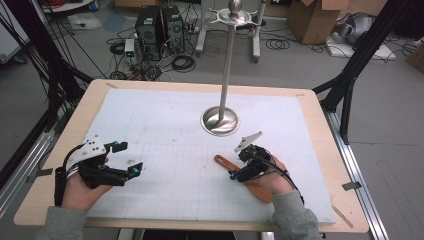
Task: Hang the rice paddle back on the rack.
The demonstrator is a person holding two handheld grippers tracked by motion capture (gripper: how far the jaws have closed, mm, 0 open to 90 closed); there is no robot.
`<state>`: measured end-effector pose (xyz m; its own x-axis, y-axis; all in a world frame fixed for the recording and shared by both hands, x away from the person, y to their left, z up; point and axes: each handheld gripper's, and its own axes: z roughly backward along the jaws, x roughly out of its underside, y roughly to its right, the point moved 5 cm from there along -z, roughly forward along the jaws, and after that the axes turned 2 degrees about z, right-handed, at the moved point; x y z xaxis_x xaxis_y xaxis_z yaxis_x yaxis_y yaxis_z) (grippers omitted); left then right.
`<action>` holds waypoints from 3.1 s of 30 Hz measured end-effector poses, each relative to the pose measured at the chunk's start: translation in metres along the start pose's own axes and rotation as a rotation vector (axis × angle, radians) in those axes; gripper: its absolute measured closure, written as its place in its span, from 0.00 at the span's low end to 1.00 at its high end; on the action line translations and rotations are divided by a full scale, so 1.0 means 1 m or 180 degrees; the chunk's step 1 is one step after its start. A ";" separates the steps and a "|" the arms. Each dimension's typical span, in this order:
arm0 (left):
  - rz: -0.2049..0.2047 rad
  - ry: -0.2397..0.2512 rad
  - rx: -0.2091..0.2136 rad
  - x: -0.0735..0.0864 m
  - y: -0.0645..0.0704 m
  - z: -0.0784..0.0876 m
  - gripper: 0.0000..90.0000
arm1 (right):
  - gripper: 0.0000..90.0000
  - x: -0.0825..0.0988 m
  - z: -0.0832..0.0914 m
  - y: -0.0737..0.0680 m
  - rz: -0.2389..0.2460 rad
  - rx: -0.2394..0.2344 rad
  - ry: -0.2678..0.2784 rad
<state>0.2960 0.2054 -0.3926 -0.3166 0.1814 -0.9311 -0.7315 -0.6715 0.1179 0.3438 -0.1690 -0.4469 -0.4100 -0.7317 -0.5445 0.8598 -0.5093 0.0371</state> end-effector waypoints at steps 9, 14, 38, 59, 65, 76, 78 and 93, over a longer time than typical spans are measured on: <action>0.0006 -0.0010 -0.0015 0.001 0.000 0.004 0.10 | 0.36 0.002 -0.010 0.002 -0.0028 -0.0056 -0.0122; 0.0000 -0.0013 -0.0009 0.002 0.002 0.003 0.10 | 0.39 0.003 -0.014 0.004 -0.0072 -0.0091 -0.0158; -0.0006 -0.0036 -0.0024 0.003 0.000 0.003 0.10 | 0.52 0.005 -0.016 0.001 -0.0019 -0.0084 -0.0274; -0.0013 -0.0061 -0.0022 0.004 0.001 0.002 0.10 | 0.67 0.007 -0.015 -0.001 -0.0006 -0.0079 -0.0245; -0.0017 -0.0068 -0.0017 0.004 0.002 0.001 0.10 | 0.70 0.007 -0.014 -0.003 0.0008 -0.0108 -0.0240; -0.0012 -0.0077 -0.0016 0.004 0.001 0.000 0.10 | 0.72 0.008 -0.014 -0.001 -0.0027 -0.0150 -0.0192; -0.0005 -0.0072 -0.0018 0.005 0.001 -0.001 0.10 | 0.72 0.008 -0.013 -0.001 -0.0051 -0.0174 -0.0179; -0.0019 -0.0088 -0.0004 0.005 0.001 -0.004 0.10 | 0.72 0.004 0.016 0.005 -0.0100 -0.0137 0.0300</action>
<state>0.2966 0.2027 -0.3981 -0.3289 0.2051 -0.9218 -0.7326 -0.6714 0.1120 0.3412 -0.1814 -0.4356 -0.4081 -0.6689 -0.6213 0.8602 -0.5098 -0.0162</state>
